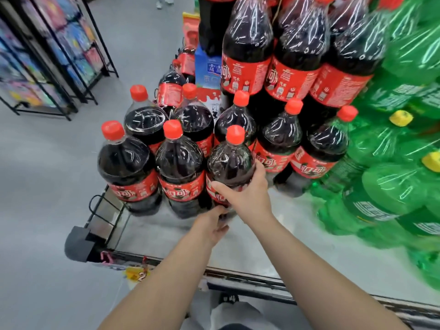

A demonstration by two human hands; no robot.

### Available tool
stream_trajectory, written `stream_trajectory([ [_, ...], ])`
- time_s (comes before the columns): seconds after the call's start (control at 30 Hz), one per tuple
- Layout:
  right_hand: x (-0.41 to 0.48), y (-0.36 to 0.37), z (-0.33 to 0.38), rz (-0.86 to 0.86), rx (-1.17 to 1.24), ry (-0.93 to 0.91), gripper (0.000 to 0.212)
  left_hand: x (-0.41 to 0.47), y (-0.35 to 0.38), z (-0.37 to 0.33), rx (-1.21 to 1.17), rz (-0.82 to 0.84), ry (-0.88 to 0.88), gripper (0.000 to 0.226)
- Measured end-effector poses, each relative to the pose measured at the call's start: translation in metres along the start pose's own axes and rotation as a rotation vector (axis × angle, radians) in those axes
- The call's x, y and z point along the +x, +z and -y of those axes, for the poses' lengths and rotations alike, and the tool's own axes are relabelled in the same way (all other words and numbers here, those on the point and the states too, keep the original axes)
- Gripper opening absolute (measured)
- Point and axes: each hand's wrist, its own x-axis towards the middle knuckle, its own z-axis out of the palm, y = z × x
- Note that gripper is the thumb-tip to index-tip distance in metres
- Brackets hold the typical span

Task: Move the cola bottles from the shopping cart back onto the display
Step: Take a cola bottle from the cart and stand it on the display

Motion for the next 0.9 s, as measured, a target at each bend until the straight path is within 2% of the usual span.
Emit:
stream_trajectory([
  [0.03,0.000,-0.001,0.000,0.014,0.014,-0.001,0.120,0.000,-0.001,0.001,0.020,0.001,0.003,0.004],
  [0.13,-0.003,-0.005,-0.002,0.095,0.215,0.049,0.119,-0.008,-0.005,0.003,0.047,0.028,0.040,0.007],
  [0.2,-0.013,-0.014,-0.004,0.049,0.243,0.117,0.103,-0.019,-0.005,0.000,0.083,0.081,0.074,0.004],
  [0.3,-0.044,-0.032,-0.010,-0.204,0.280,0.158,0.045,-0.043,-0.004,-0.002,0.201,0.151,0.157,0.006],
  [0.33,-0.059,-0.037,-0.013,-0.306,0.330,0.152,0.031,-0.053,-0.003,0.000,0.258,0.169,0.186,0.007],
  [0.4,-0.093,-0.046,-0.015,-0.492,0.423,0.135,0.019,-0.076,0.000,0.008,0.396,0.245,0.213,0.010],
  [0.5,-0.145,-0.054,-0.027,-0.711,0.470,0.163,0.016,-0.103,0.003,0.030,0.573,0.411,0.219,0.011],
  [0.7,-0.251,-0.076,-0.063,-1.046,0.471,0.310,0.019,-0.137,0.013,0.105,0.891,0.623,0.207,0.018],
  [0.8,-0.304,-0.097,-0.079,-1.176,0.428,0.373,0.016,-0.160,0.022,0.153,1.016,0.772,0.161,0.022],
  [0.9,-0.350,-0.118,-0.097,-1.251,0.501,0.471,0.010,-0.180,0.029,0.196,1.131,0.861,0.133,0.021],
])
